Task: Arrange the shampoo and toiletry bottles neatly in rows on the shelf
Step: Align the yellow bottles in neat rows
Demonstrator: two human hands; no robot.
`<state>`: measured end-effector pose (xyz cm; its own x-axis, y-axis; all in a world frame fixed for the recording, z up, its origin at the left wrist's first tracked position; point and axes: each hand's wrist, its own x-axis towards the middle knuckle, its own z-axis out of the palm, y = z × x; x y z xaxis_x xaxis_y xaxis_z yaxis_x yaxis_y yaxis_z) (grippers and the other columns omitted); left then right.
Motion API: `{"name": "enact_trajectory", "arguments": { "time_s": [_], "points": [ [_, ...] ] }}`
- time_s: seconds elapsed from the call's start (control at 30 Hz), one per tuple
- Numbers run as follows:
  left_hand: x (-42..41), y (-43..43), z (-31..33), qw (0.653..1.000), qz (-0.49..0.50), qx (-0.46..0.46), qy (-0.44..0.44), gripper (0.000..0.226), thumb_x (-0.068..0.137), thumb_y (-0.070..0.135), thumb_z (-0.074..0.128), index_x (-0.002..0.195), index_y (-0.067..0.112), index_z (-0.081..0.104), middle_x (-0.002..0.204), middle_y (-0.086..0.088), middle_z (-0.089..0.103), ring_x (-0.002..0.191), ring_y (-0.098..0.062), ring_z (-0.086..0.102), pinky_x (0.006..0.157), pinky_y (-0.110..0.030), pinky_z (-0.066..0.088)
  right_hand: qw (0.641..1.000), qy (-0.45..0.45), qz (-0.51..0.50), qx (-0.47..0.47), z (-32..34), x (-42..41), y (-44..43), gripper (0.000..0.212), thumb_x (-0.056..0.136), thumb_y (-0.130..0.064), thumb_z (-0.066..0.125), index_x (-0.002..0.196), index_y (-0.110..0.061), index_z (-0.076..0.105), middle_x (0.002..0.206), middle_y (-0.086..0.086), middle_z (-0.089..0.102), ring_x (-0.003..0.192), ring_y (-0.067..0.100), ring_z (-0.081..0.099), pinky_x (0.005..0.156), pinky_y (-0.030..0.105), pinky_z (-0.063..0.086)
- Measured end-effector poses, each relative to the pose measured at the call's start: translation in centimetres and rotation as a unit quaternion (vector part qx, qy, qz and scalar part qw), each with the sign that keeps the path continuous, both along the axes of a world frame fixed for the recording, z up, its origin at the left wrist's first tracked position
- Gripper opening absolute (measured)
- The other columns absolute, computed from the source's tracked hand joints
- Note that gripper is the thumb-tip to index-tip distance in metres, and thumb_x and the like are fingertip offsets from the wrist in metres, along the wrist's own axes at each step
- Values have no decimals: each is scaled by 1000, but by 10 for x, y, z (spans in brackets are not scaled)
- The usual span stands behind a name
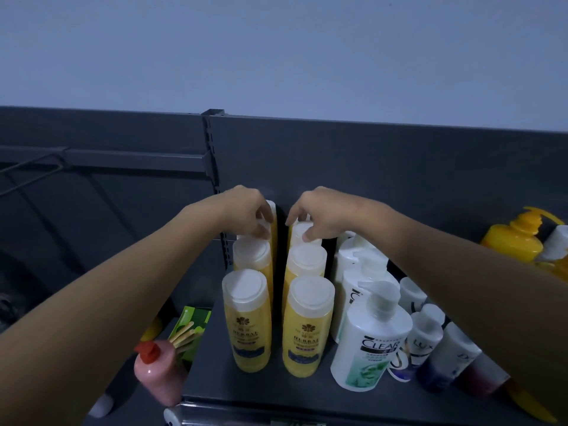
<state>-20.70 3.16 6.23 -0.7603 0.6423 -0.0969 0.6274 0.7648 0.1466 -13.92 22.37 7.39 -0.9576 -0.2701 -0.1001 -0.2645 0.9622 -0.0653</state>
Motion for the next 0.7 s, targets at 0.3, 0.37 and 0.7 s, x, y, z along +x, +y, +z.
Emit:
{"name": "enact_trajectory", "arguments": {
  "time_s": [0.3,0.37,0.7],
  "points": [
    [-8,0,4,999,-48,10,-12,34,85,27,76,117,37,74,113,15,68,101,-9,58,80,-24,44,1000,13,-10,17,-7,-2,9,53,85,-31,75,137,-24,64,101,-3,52,115,28,60,77,31,48],
    [-10,0,4,998,-54,10,-17,32,86,27,76,116,38,74,113,17,67,102,-9,58,81,-25,44,1000,17,-18,8,-8,-3,10,55,84,-35,77,136,-22,65,100,-3,53,114,28,61,77,32,49],
    [-7,1,-4,997,-52,50,19,33,86,30,73,119,33,76,101,20,61,97,-5,55,76,-19,40,999,16,-38,-26,-7,-4,10,50,80,-33,82,127,-22,70,99,-6,57,102,23,63,70,27,46]
  ]
}}
